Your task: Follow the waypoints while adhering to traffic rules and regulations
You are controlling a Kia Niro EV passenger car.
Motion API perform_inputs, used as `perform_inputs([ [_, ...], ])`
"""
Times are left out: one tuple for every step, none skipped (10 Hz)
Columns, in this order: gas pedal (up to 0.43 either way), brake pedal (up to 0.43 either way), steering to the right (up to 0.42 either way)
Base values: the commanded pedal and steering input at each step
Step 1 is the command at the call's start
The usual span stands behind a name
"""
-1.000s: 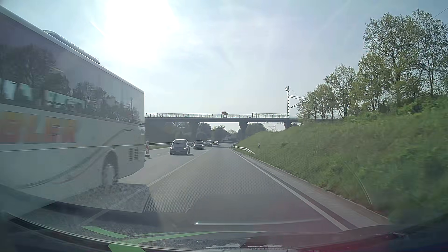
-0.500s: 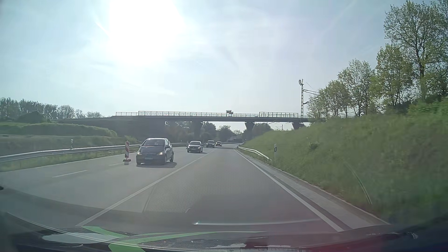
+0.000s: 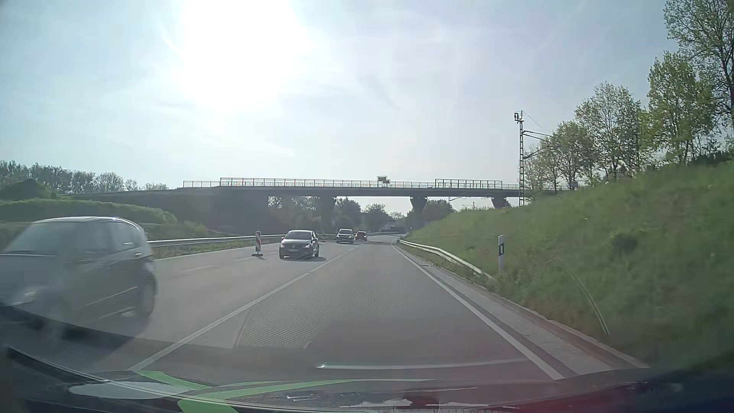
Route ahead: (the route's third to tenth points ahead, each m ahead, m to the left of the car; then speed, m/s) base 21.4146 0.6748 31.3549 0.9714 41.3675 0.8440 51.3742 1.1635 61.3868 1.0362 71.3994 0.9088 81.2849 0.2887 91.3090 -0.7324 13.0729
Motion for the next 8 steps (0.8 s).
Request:
perform_inputs([
  [0.098, 0.000, -0.007],
  [0.098, 0.000, -0.004],
  [0.098, 0.000, -0.003],
  [0.098, 0.000, -0.002],
  [0.098, 0.000, -0.001],
  [0.098, 0.000, 0.000],
  [0.098, 0.000, 0.000],
  [0.098, 0.000, 0.001],
])
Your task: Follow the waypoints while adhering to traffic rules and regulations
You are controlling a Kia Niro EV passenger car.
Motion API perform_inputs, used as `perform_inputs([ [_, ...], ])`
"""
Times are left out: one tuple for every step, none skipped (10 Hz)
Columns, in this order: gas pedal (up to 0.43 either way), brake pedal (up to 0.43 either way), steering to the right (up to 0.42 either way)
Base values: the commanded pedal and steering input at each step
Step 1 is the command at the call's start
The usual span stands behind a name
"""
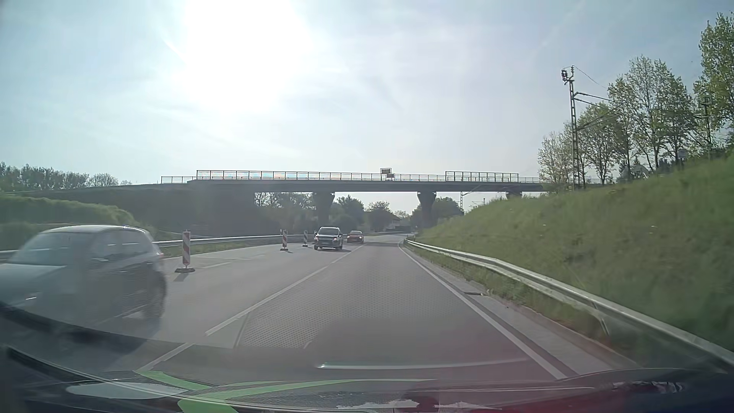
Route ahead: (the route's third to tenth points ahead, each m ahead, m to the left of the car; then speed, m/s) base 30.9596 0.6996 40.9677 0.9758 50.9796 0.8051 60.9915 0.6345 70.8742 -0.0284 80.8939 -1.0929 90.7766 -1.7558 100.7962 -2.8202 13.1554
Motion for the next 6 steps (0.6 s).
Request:
perform_inputs([
  [0.098, 0.000, 0.001],
  [0.098, 0.000, 0.001],
  [0.098, 0.000, 0.001],
  [0.098, 0.000, 0.001],
  [0.087, 0.000, 0.001],
  [0.087, 0.000, 0.001],
])
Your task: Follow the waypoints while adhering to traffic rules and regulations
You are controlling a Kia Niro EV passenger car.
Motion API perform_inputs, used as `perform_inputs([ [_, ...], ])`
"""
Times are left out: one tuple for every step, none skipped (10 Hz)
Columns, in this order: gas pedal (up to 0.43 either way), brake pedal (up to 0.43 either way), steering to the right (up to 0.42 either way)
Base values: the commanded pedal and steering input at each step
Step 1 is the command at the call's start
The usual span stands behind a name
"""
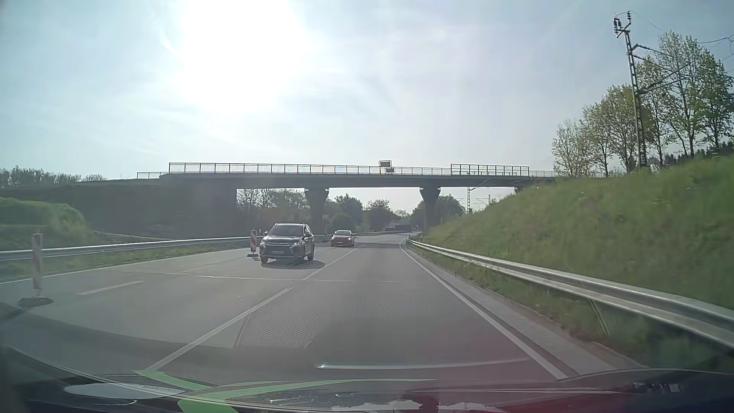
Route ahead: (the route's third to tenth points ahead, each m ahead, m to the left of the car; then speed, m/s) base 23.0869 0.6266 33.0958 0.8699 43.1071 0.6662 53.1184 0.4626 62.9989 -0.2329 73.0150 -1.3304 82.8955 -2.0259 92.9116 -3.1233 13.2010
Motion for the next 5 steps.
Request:
perform_inputs([
  [0.087, 0.000, 0.001],
  [0.087, 0.000, 0.001],
  [0.087, 0.000, 0.001],
  [0.087, 0.000, 0.001],
  [0.087, 0.000, 0.000],
])
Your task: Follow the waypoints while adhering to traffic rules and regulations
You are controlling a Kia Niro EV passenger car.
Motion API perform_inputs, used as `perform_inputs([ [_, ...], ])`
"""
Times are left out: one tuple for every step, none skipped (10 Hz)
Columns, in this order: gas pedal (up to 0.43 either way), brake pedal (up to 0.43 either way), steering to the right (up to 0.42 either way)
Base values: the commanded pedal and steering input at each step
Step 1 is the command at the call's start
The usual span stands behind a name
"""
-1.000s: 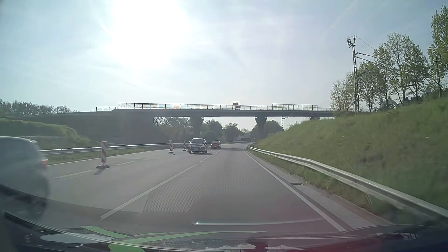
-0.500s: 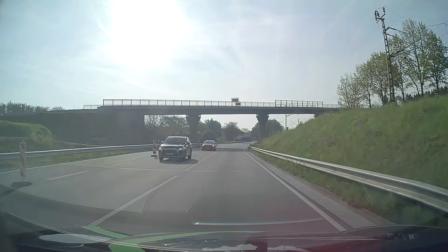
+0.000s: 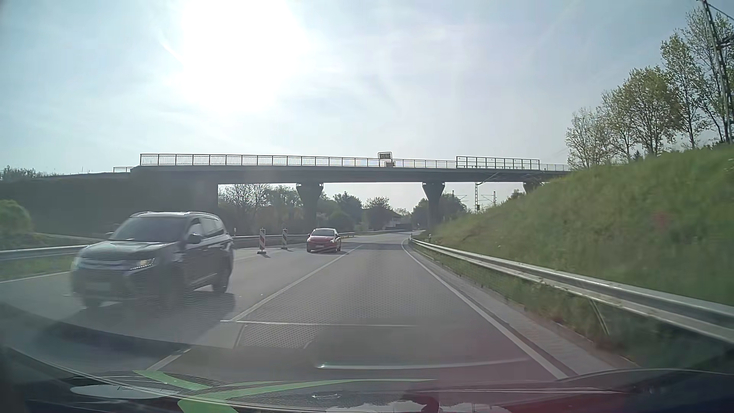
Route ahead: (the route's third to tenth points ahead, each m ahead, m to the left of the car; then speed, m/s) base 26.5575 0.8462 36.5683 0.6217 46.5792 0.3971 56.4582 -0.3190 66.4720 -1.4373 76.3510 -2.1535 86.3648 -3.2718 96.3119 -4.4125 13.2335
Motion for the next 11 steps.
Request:
perform_inputs([
  [0.087, 0.000, 0.000],
  [0.087, 0.000, 0.000],
  [0.087, 0.000, 0.000],
  [0.087, 0.000, 0.000],
  [0.098, 0.000, 0.000],
  [0.098, 0.000, 0.000],
  [0.098, 0.000, 0.000],
  [0.098, 0.000, 0.000],
  [0.098, 0.000, 0.000],
  [0.098, 0.000, 0.000],
  [0.098, 0.000, 0.000],
])
